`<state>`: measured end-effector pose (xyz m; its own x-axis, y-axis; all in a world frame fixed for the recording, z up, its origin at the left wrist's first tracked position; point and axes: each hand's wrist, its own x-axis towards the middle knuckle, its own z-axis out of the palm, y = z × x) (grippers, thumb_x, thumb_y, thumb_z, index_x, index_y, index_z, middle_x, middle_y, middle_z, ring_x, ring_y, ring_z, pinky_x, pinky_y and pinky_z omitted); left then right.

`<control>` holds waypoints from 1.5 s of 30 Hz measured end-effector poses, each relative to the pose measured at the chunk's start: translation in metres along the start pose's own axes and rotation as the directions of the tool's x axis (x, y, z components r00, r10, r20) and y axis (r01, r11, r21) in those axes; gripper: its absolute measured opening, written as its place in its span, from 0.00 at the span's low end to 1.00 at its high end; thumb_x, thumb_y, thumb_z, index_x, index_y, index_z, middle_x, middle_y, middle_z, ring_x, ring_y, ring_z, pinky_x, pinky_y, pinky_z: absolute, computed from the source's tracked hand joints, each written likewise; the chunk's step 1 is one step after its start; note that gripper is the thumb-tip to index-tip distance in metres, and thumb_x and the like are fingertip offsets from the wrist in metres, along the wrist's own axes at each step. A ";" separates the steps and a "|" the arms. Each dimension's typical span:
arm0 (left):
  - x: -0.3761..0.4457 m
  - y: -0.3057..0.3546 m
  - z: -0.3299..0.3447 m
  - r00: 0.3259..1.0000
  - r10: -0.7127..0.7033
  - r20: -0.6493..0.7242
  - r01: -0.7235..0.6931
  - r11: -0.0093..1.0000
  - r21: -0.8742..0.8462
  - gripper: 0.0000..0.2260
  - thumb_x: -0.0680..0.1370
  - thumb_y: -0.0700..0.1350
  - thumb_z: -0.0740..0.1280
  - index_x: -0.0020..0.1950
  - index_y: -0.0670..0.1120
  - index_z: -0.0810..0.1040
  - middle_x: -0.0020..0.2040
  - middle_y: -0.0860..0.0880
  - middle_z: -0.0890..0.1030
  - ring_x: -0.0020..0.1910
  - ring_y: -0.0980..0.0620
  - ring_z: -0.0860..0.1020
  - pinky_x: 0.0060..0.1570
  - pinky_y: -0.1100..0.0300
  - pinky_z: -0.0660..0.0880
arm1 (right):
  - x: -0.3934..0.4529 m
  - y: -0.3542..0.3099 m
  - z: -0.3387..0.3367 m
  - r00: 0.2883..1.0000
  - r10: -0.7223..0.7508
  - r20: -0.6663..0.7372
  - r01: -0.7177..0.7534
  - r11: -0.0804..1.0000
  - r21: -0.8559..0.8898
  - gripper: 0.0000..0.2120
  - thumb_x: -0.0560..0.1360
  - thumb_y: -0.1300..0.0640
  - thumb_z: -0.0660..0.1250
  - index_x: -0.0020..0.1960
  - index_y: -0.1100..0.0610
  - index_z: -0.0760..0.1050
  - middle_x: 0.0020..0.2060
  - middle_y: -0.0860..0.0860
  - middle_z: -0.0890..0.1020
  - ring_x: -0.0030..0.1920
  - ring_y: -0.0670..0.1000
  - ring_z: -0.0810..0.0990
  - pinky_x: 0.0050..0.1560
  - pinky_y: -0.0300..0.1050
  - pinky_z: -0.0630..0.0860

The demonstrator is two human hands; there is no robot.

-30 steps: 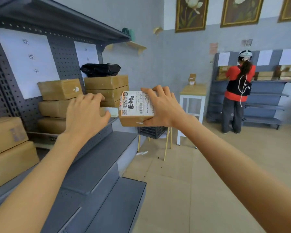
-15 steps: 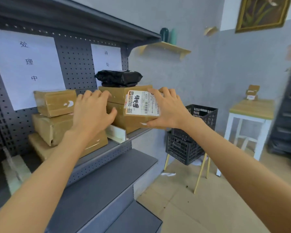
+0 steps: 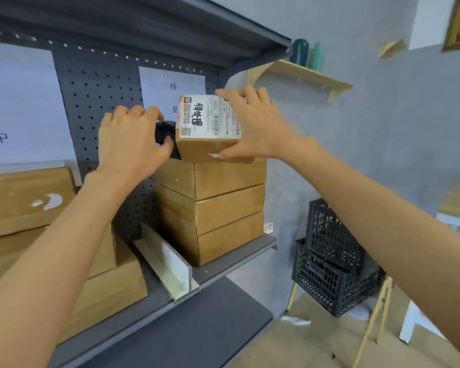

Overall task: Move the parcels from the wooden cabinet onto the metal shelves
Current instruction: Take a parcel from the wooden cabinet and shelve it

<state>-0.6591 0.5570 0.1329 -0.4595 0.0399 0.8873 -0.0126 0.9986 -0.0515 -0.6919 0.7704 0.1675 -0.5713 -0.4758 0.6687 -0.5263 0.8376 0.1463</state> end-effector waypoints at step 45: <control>0.115 -0.028 0.124 0.983 -0.181 -0.030 0.173 0.865 0.471 0.16 0.73 0.47 0.69 0.58 0.40 0.79 0.48 0.38 0.82 0.48 0.35 0.77 0.48 0.46 0.72 | 0.259 0.102 0.116 0.893 -0.356 0.275 0.209 0.870 0.446 0.37 0.71 0.46 0.70 0.75 0.46 0.59 0.73 0.49 0.63 0.64 0.53 0.70 0.60 0.47 0.69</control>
<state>-0.8218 0.5288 0.1791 -0.4228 -0.1401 0.8953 -0.5091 0.8541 -0.1067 -0.9670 0.7016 0.2712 -0.4965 -0.7968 0.3444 -0.8584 0.5098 -0.0580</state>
